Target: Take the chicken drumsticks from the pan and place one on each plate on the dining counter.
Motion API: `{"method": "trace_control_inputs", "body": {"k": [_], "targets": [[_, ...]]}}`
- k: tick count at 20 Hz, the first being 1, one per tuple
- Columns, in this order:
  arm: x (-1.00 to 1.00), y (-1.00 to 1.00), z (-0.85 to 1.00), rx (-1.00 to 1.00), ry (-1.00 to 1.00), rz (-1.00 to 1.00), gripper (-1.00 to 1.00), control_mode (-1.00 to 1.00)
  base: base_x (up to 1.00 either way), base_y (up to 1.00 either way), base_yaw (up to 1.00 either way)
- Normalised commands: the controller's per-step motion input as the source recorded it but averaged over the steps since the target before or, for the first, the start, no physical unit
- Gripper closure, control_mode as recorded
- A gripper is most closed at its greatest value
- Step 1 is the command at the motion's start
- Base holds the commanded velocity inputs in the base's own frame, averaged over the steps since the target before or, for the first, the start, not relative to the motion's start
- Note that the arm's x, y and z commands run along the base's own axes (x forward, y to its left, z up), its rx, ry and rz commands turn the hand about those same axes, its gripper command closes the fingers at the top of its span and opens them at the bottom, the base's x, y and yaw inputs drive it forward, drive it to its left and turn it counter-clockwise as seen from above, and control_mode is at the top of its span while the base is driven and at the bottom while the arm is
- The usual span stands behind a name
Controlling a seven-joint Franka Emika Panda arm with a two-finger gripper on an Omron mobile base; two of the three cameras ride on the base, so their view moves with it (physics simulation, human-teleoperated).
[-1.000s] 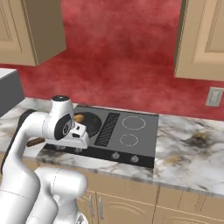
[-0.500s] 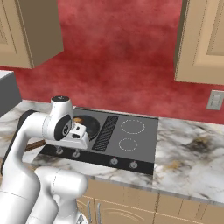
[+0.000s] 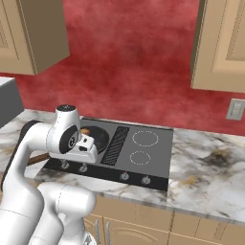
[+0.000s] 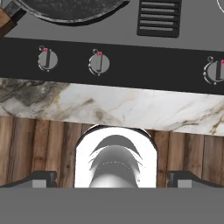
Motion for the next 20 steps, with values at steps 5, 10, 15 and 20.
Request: {"method": "trace_control_inputs", "body": {"k": [5,10,15,20], "targets": [[0.00,0.00,0.00,0.00,0.00,0.00,-1.00,1.00,0.00,0.00,0.00],[0.04,0.00,0.00,0.00,0.01,0.00,-1.00,-1.00,0.02,0.00,0.00],[0.51,0.12,0.10,0.00,0.00,0.10,-1.00,-1.00,0.00,0.00,0.00],[0.74,0.43,0.11,0.00,0.00,0.03,-1.00,-1.00,0.00,0.00,0.00]]}}
